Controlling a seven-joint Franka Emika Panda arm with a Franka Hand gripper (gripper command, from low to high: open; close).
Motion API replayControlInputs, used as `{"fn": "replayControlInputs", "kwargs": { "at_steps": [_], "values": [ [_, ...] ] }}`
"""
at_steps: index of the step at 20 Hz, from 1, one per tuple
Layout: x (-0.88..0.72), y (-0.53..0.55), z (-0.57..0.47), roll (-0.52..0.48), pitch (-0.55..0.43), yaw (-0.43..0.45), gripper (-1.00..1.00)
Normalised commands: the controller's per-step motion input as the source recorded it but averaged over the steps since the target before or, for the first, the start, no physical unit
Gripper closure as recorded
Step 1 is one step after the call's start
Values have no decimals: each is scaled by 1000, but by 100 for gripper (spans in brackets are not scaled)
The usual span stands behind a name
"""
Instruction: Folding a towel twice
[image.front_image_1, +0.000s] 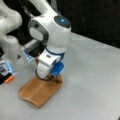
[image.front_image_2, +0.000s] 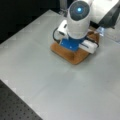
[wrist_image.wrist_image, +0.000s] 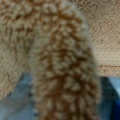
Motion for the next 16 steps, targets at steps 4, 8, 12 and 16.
{"fn": "replayControlInputs", "kwargs": {
  "at_steps": [4, 8, 12, 16],
  "values": [
    [175, -207, -17, -60, 24, 221, 100],
    [190, -266, -44, -60, 0, 203, 100],
    [171, -383, -57, -44, 18, 208, 100],
    [165, -335, -37, -19, 33, 208, 100]
  ]
}}
